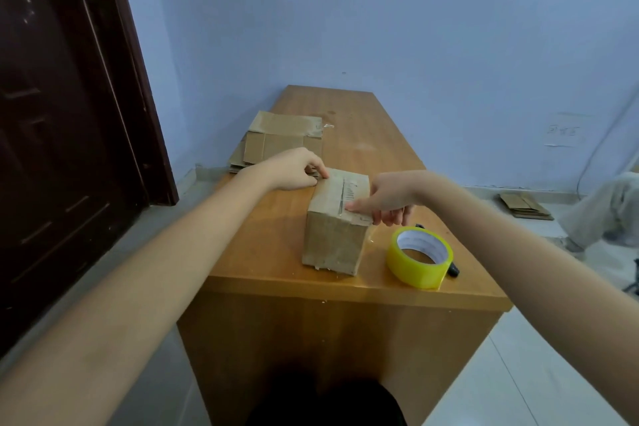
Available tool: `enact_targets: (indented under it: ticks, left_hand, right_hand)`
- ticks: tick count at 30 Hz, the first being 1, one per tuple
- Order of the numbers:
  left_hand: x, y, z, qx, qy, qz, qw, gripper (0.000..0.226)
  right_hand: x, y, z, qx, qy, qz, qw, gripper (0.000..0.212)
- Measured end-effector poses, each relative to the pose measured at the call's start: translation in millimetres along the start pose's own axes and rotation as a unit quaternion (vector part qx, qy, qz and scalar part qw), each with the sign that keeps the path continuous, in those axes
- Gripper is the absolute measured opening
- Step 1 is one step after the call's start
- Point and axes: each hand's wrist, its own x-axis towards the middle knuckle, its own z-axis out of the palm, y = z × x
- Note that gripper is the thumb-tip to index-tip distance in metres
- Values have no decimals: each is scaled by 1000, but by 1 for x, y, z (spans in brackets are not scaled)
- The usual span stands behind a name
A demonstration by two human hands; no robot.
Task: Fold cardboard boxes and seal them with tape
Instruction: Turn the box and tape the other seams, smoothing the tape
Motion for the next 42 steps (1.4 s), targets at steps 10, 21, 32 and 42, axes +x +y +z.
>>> enact_targets:
  ticks: [10,21,32,42]
  left_hand:
    - [-47,17,24,-87,38,114,989,16]
    - [-68,0,71,-147,146,93,974,41]
    - [-69,3,72,-173,152,74,970,39]
    - [-68,4,57,-114,123,87,982,43]
  right_hand:
    - [-12,-1,23,-234,309,-107,915,45]
    - [8,40,73,25,286,-265,920,48]
    - [18,42,85,112,329,-288,892,43]
    - [-8,56,61,164,220,-321,906,83]
